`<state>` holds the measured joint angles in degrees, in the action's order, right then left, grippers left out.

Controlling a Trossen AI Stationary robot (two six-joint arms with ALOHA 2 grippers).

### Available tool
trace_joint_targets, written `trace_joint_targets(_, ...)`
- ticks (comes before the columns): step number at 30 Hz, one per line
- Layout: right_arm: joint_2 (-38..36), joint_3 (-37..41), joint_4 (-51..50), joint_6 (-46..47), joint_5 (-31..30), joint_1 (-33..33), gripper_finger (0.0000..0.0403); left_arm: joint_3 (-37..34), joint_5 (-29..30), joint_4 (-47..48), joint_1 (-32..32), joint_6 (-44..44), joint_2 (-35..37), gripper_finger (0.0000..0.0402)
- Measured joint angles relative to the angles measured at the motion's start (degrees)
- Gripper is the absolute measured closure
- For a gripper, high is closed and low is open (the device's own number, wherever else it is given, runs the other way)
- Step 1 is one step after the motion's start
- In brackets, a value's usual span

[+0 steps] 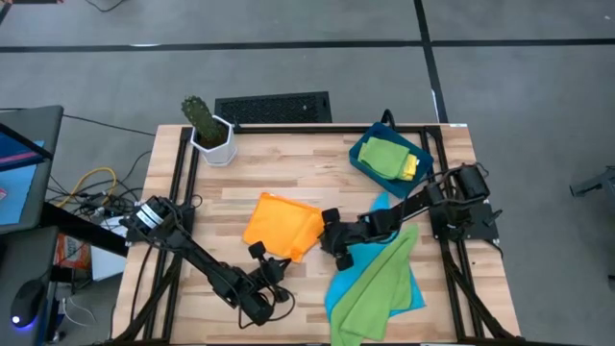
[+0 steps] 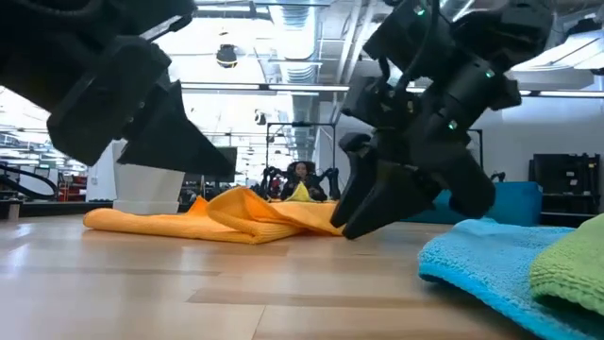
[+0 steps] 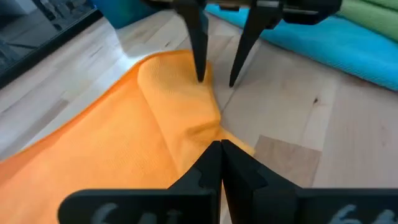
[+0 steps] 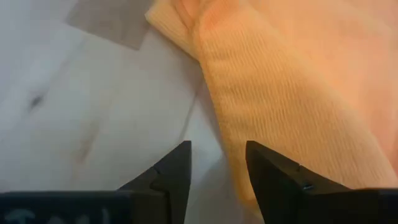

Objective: Fold microfiber towels
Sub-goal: Fold the orange microfiber cloth

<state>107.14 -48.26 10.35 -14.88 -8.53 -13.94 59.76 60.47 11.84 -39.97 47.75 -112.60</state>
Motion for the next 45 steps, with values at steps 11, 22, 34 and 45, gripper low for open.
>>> trace_joint_targets(11,1.33,0.52,6.55,-8.31,-8.43,-0.08,0.024,-3.21,1.36,-1.85,1.43,1.79,0.0,0.0401)
trace_joint_targets(22,4.11,-5.53,7.93,-16.45,-9.94,1.58,0.026,-3.17,0.29,-2.16,1.29,0.99,0.24,0.0401)
trace_joint_targets(34,2.48,-11.02,3.45,-19.85,-5.64,4.37,0.0271,1.3,0.65,-2.32,-0.17,-5.15,1.18,0.0401)
trace_joint_targets(45,-8.9,-3.05,-3.28,-5.4,-1.53,0.78,0.0271,4.97,-11.04,-5.46,4.92,-24.81,0.94,0.0401)
